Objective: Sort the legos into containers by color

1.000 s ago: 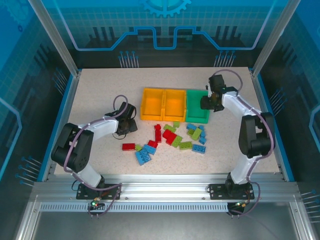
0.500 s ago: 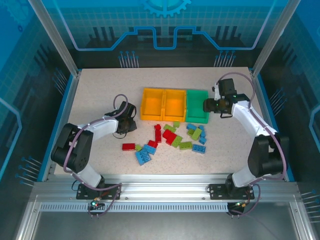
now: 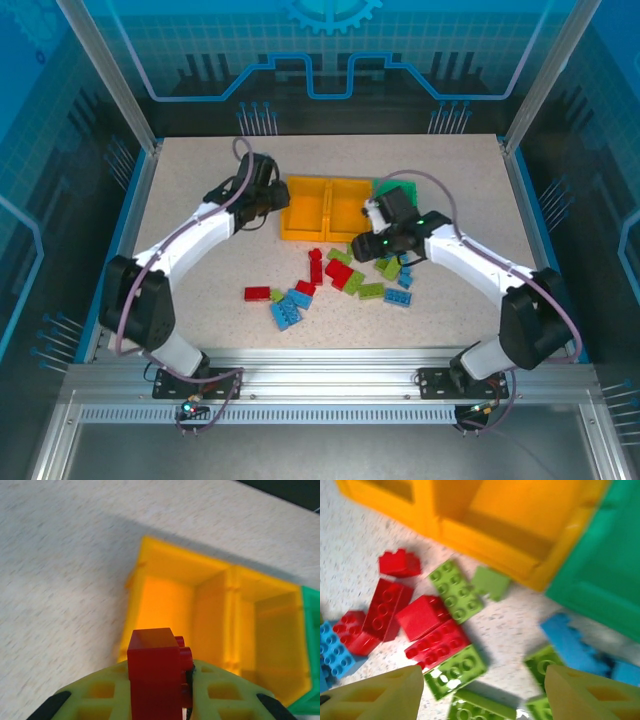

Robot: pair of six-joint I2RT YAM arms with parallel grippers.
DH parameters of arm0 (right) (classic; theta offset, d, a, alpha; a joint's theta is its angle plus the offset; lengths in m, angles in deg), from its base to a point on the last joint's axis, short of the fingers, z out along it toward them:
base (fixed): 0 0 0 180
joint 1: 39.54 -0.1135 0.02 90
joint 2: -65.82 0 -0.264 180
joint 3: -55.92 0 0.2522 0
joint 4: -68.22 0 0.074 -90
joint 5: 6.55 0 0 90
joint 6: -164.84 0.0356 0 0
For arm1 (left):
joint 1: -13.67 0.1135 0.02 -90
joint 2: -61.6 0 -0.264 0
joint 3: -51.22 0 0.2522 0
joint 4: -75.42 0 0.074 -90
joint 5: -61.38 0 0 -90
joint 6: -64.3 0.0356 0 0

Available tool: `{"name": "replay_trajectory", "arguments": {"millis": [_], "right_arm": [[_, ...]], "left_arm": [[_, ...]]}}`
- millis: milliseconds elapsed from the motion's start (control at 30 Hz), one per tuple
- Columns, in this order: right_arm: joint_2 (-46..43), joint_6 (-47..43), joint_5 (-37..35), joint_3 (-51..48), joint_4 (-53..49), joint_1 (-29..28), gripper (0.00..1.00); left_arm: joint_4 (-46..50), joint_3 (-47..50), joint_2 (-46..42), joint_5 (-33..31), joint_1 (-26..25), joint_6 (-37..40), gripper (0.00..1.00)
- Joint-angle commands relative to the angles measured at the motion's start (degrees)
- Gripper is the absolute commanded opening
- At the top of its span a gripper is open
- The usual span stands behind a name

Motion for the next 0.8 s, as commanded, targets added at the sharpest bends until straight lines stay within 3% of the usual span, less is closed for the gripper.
{"name": "replay_trajectory", "arguments": {"millis": [0, 167, 367, 767], "right_arm": [[3.58, 1.42, -1.69, 0.91, 1.10, -4.99, 0.66], [10.79, -2.61, -4.78, 5.79, -0.40, -10.99, 0.62], [15.82, -8.31, -3.21, 8.76, -0.92, -11.96, 0.67], [21.54, -16.30, -3.46, 12.06, -2.27, -11.97, 0.68]], "left_arm": [[2.80, -5.46, 6.45, 3.53, -1.15, 3.85, 0.23], [4.60, -12.51, 14.86, 4.68, -1.15, 3.85, 0.24], [4.77, -15.08, 18.66, 5.63, -1.15, 1.96, 0.28], [4.08, -13.39, 14.41, 7.83, -1.13, -2.93, 0.62]]}}
